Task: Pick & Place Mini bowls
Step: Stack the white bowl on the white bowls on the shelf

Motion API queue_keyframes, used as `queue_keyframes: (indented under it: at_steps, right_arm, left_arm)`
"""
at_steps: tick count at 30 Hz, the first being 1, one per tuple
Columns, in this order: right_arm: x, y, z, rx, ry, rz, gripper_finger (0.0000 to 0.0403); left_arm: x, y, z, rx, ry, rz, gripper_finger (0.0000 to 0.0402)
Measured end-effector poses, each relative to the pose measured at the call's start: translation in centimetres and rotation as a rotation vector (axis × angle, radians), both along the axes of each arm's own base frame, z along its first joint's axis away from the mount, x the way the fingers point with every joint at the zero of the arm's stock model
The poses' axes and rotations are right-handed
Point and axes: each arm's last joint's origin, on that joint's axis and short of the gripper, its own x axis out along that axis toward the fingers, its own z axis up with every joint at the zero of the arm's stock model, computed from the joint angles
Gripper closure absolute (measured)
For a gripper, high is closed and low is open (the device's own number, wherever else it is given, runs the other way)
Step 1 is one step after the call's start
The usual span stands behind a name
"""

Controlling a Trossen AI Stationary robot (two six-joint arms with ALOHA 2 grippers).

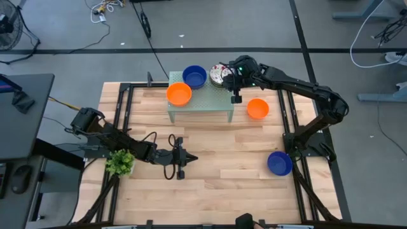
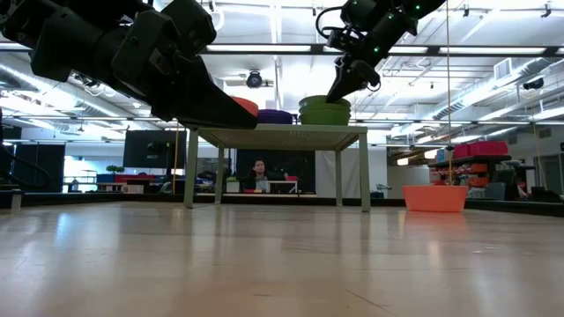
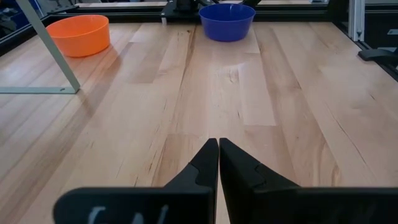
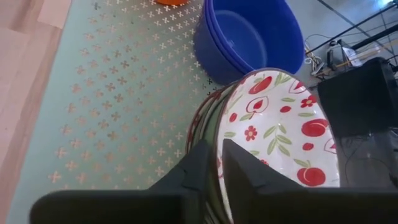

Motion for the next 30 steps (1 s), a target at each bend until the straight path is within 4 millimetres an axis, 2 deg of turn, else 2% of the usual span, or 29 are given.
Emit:
queue_keyframes:
  at_steps: [11, 18, 22, 27, 30]
  right_arm:
    - [-0.5, 0.3, 0.9, -0.014, -0.026, 0.004, 0.0272]
    - [-1.3, 1.1, 2.2, 0.039, -0.103, 0.051, 0.0253]
    - [-1.2, 0.9, 2.4, 0.096, -0.161, -0.001, 0.0283]
    - [-0.4, 0.1, 2.1, 0.142, -0.224, -0.066, 0.0379]
    - [0.2, -0.4, 1.7, 0.151, -0.252, -0.084, 0.0390]
  left_arm:
    - [0.0, 0.0, 0.0, 0.001, 0.001, 0.000, 0.0385]
    - [0.0, 0.0, 0.0, 0.001, 0.001, 0.000, 0.0385]
    - [0.0, 0.0, 0.0, 0.001, 0.001, 0.000, 0.0385]
    - [0.0, 0.0, 0.0, 0.001, 0.001, 0.000, 0.0385]
    - [0.0, 0.0, 0.0, 0.001, 0.001, 0.000, 0.0385]
